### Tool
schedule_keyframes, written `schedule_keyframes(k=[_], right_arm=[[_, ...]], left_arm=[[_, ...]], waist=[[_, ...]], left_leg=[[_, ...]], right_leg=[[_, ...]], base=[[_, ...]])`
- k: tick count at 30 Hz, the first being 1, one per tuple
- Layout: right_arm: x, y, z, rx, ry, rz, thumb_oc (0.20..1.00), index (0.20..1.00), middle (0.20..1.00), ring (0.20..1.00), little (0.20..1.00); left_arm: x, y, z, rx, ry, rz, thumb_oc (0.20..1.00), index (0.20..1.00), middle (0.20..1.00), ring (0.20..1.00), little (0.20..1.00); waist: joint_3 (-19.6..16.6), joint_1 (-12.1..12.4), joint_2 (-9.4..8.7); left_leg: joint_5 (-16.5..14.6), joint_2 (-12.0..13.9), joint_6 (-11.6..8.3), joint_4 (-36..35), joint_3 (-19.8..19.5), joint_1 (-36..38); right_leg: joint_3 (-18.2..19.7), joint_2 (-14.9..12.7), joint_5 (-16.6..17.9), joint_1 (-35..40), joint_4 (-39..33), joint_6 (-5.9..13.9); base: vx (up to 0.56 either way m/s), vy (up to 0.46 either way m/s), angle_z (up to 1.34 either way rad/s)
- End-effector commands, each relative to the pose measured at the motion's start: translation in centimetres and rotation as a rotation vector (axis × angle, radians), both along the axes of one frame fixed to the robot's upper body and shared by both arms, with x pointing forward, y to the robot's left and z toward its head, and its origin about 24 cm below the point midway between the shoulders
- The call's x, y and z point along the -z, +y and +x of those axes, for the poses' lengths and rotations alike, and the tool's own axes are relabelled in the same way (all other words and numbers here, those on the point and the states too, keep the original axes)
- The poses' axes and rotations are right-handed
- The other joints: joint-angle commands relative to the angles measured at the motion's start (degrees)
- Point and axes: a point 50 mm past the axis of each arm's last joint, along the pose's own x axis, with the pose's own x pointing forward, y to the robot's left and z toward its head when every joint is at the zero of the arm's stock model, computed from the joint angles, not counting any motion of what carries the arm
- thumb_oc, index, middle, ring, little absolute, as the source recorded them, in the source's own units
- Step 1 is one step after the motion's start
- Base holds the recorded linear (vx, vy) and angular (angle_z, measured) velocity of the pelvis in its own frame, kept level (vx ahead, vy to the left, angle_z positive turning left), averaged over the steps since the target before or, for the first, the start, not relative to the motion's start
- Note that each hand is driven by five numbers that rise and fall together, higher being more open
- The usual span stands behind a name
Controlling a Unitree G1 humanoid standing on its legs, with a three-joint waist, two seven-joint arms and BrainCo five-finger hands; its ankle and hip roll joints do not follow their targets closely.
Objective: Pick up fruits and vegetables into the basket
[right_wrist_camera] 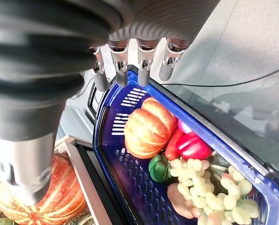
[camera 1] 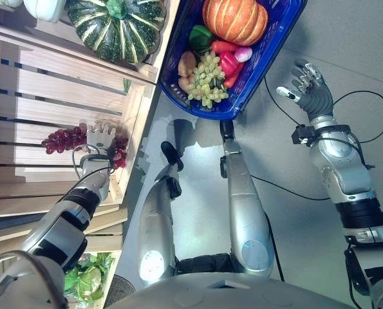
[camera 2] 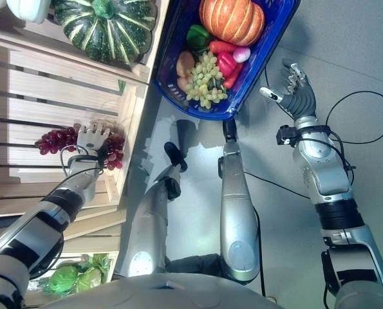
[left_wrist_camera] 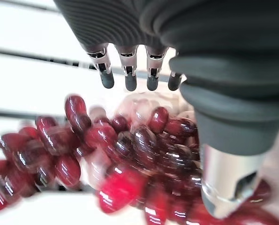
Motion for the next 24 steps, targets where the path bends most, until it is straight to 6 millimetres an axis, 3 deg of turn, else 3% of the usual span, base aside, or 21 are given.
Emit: schedule_keyframes(k=[1,13,24], right_arm=[[-2.0,0.4,-1.0,-0.024,-0.137,-0.018,1.0,1.0,1.0,1.0,1.0],[-3.1,1.4,-0.8,-0.031,-0.22,0.015,1.0,1.0,1.0,1.0,1.0],[-4.3,1.5,-0.7,-0.019,-0.275,0.019,1.0,1.0,1.0,1.0,1.0]], left_arm=[[1.0,2.4,-1.8,-0.069,0.026,0.198,1.0,1.0,1.0,1.0,1.0],[0.7,4.0,-2.7,-0.162,0.037,0.397,1.0,1.0,1.0,1.0,1.0],[0.2,4.3,-2.6,-0.191,0.026,0.415,1.0,1.0,1.0,1.0,1.0]], waist=[[-2.5,-2.6,1.49],[-2.5,-1.7,1.28],[-2.5,-1.3,2.0]], left_leg=[[0.9,-1.0,-0.85,4.1,0.3,-5.7],[1.1,-1.0,-0.91,4.8,-1.4,-9.0],[1.0,-1.4,-0.92,5.6,-2.1,-11.0]], right_leg=[[-2.8,1.9,-2.2,-1.5,2.7,1.56],[-3.1,2.1,-2.0,-4.2,3.5,1.38],[-3.0,1.9,-2.1,-6.1,4.2,1.13]], base=[[-0.04,-0.016,0.01],[-0.02,-0.017,0.05],[0.0,0.0,0.0]])
